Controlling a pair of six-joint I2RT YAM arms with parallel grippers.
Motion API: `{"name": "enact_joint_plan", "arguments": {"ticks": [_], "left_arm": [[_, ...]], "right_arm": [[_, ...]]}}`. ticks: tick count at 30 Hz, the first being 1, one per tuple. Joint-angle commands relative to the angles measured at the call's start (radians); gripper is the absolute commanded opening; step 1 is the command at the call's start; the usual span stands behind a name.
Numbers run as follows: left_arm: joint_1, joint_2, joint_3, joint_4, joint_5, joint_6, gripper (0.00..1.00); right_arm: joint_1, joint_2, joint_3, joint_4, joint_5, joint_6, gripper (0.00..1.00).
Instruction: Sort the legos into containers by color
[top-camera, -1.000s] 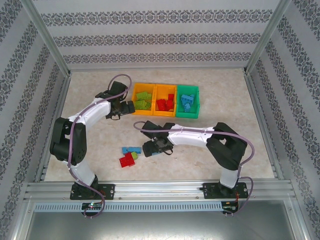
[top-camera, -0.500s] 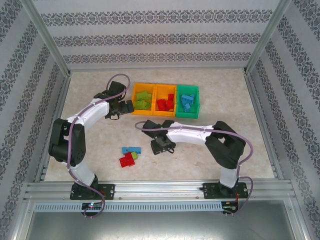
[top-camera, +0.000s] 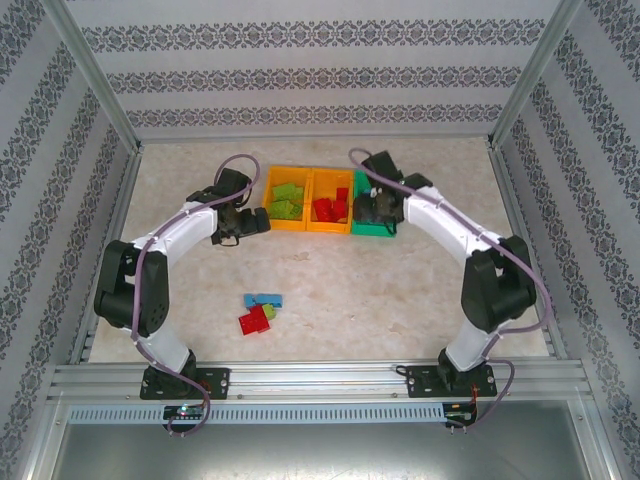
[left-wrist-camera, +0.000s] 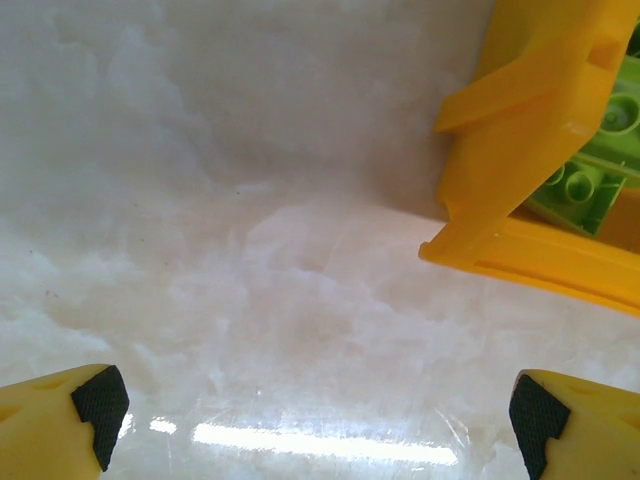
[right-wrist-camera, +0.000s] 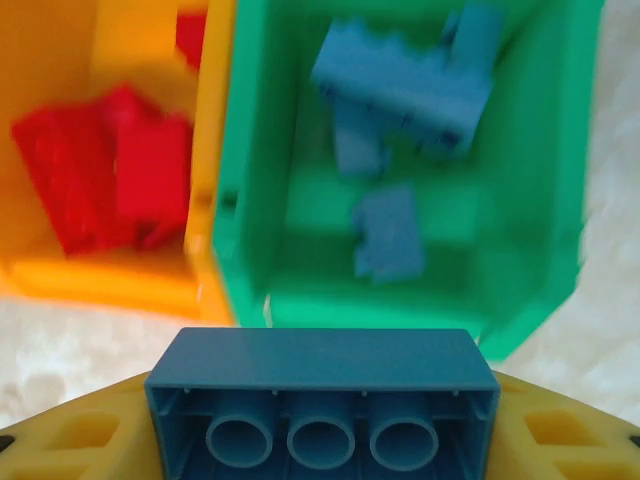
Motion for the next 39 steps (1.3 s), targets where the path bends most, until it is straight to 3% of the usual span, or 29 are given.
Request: {"name": "enact_joint_plan", "arguments": {"ticks": [1, 6, 12, 27, 39], "left_arm": [[-0.039, -0.031, -0.018, -0.064, -0.022, 0.011, 1.0], [-0.111, -0.042, -0.072, -0.085, -0.03, -0.029, 1.0], [-0.201, -0.05, -0.119, -0.117, -0.048, -0.091, 1.0], [-0.31, -0.111, -0.204, -0.217, -0.054, -0.242, 1.0], [-0.331, -0.321, -0.372, -0.226, -0.091, -0.445, 0.97]], "right_arm": [[-0.037, 0.111, 0.136, -0.021, -0.026, -0.089, 0.53], [-0.099, 0.283, 0.343, -0.064, -0.031, -0.095, 0.56], [-0.149, 0.396, 0.46, -0.093, -0.062, -0.084, 0.59], [-0.162, 0.386, 0.419, -0.048, -0.147, -0.095, 0.82], [-0.165, 0.315, 0.357, 0.005, -0.196, -0.087, 0.85]]}}
